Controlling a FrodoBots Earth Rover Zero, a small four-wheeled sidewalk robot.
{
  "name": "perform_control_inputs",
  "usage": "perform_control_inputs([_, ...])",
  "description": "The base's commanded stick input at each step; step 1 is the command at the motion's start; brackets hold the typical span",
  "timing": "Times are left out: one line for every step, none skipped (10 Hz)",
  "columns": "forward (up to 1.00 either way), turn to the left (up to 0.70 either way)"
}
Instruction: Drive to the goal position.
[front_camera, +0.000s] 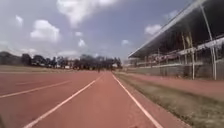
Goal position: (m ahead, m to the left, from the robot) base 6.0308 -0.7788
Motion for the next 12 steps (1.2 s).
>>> perform_control_inputs([0.7,0.0])
perform_control_inputs([0.7,0.0])
perform_control_inputs([0.7,0.0])
perform_control_inputs([0.7,0.0])
perform_control_inputs([0.7,0.0])
perform_control_inputs([0.7,0.0])
perform_control_inputs([0.7,0.0])
perform_control_inputs([0.7,0.0])
perform_control_inputs([0.7,0.0])
perform_control_inputs([0.7,0.0])
perform_control_inputs([0.7,0.0])
perform_control_inputs([0.7,0.0])
